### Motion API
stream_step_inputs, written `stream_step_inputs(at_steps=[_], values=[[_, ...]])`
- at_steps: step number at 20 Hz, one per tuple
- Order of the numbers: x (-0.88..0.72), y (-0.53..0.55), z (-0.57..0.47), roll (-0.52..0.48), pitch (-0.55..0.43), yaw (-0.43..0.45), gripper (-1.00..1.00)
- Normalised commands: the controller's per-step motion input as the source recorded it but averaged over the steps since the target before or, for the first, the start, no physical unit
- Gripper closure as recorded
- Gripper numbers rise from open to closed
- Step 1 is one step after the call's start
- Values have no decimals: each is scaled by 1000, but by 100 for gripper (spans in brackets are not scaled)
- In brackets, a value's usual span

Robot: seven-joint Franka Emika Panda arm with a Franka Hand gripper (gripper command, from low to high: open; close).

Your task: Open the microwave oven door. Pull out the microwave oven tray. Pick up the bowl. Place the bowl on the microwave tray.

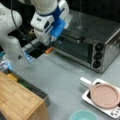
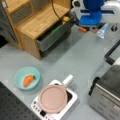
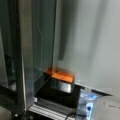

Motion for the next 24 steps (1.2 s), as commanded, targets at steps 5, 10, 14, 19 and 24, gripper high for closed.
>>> stream_step_inputs(at_steps=[5,10,14,19,24], values=[[-177,364,27,155,30,-4,-100],[-232,344,43,132,1,-61,-100],[-237,298,33,111,-26,-110,-100],[-260,309,-39,121,-48,-157,-100],[-271,293,-123,99,-92,-212,-100]])
